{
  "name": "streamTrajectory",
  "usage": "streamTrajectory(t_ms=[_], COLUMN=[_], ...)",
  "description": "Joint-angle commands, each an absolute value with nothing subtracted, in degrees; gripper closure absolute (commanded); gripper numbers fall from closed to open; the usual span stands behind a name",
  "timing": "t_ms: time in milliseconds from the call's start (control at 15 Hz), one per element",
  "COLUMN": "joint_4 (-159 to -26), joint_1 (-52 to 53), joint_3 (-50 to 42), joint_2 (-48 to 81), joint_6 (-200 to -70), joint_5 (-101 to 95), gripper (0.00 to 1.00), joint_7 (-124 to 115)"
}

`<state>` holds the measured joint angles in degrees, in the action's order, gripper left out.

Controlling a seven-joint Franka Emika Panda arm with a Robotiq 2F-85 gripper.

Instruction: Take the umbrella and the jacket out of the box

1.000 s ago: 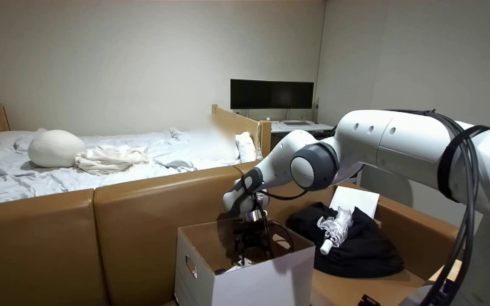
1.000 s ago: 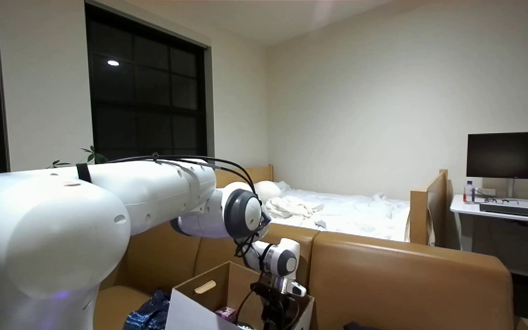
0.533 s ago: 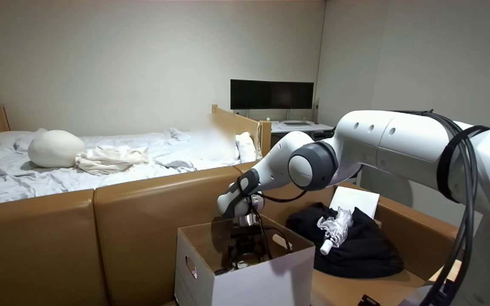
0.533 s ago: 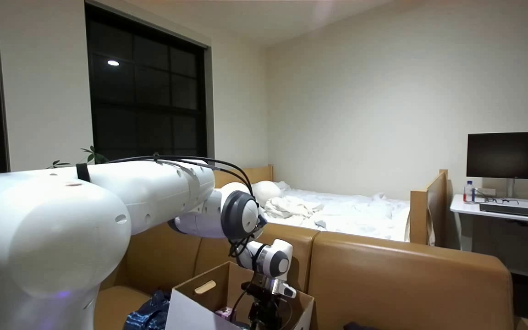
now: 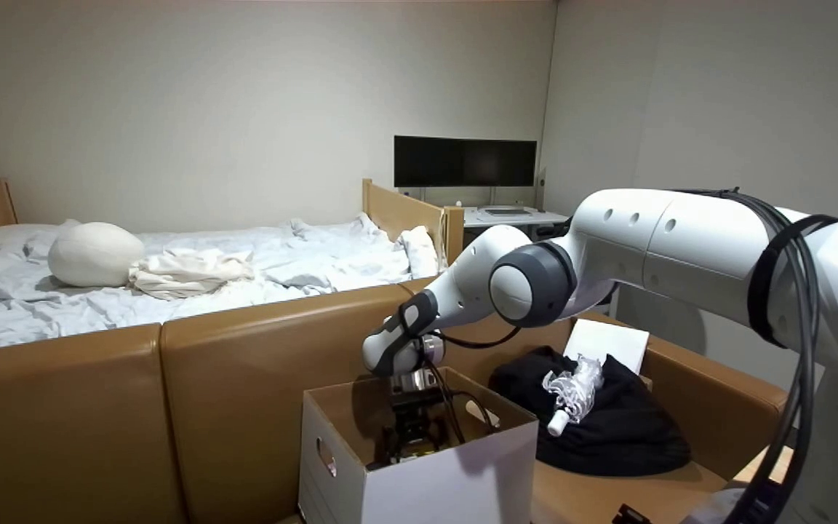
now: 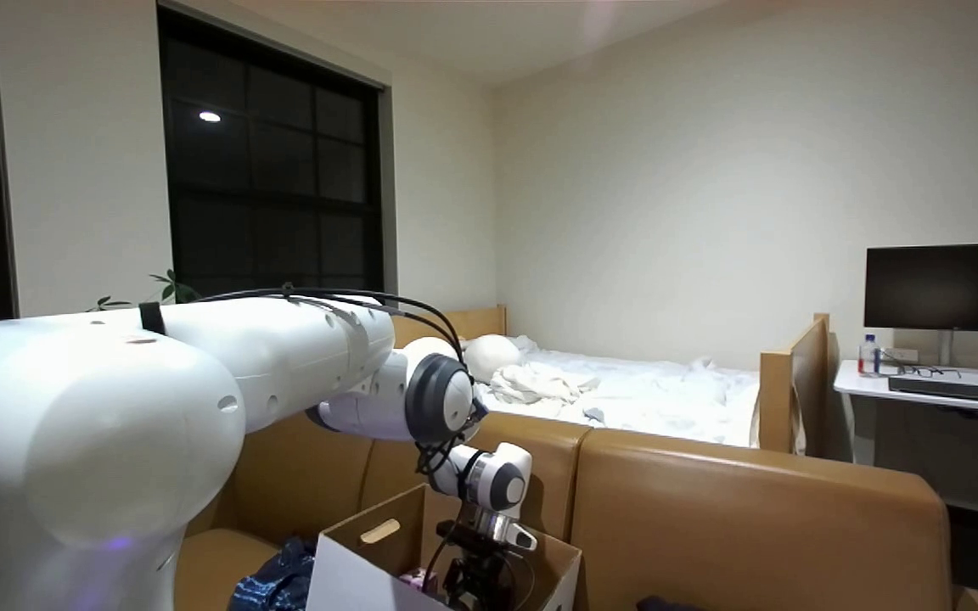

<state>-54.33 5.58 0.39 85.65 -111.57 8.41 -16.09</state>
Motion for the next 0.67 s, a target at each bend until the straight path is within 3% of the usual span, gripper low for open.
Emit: streamTrajectory(t_ms=[0,600], joint_4=[-54.5,-54.5], joint_1=[5.2,6.1], joint_3=[1.2,-0.7], joint_2=[85.6,85.6], joint_6=[-111.3,-112.6], joint_5=[7.2,6.7], gripper=[0.0,0.0], joint_7=[-12.6,-16.6])
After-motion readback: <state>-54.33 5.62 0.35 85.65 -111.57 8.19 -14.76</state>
